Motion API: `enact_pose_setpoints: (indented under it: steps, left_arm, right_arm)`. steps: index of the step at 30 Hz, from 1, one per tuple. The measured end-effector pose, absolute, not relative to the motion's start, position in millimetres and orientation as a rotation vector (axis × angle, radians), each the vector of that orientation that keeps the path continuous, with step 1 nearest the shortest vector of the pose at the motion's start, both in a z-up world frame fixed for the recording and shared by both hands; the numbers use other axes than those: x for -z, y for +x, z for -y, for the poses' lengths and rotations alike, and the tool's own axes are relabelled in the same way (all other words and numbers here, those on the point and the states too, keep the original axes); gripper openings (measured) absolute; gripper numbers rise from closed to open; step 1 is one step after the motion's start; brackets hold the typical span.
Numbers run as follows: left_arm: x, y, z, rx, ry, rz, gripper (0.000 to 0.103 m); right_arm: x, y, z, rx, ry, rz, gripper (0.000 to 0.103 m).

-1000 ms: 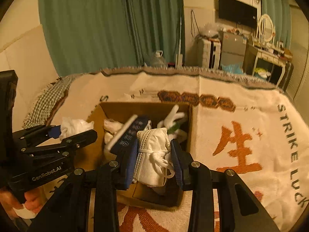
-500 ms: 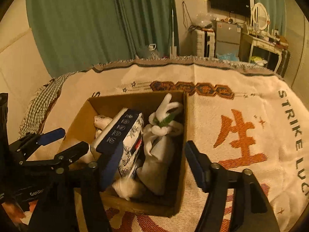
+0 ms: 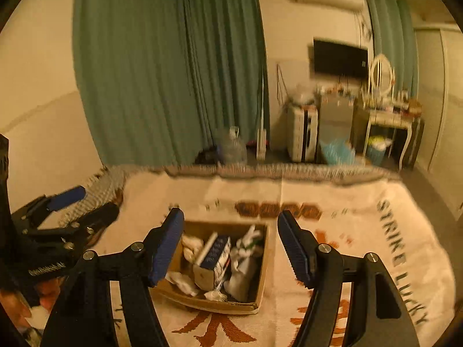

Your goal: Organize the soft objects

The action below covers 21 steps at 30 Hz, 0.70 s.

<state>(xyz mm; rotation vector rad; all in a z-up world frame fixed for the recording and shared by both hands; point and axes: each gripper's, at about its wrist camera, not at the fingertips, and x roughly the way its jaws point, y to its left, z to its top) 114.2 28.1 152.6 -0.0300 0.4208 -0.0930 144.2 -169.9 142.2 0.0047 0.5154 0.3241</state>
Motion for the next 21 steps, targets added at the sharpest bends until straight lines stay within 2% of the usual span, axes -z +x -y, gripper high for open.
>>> enact_pose_setpoints:
  steps: [4, 7, 8, 14, 21]
  left_arm:
    - [-202.5, 65.8, -26.5, 0.088, -0.016, -0.298, 0.090]
    - [-221.9, 37.8, -24.7, 0.071, -0.001, -0.235, 0.092]
    - [-225.3, 30.2, -24.3, 0.064, 0.004, -0.222, 0.098]
    - [-211.2, 4.9, -25.1, 0.034, 0.007, -0.203, 0.098]
    - [-154.0, 22.2, -27.1, 0.008, 0.016, -0.297, 0.098]
  right_arm:
    - [-195.5, 93.5, 181.3, -0.313, -0.005, -0.408, 0.091]
    - [-223.4, 62.2, 189.9, -0.323, 0.003, -0.355, 0.103]
    - [-229.7, 53.0, 192.1, -0.322, 0.001, -0.332, 0.103]
    - [-241.4, 14.3, 206.3, -0.327, 0.015, -0.261, 0.103]
    - [-186.1, 15.6, 209.0, -0.325, -0.005, -0.290, 0.103]
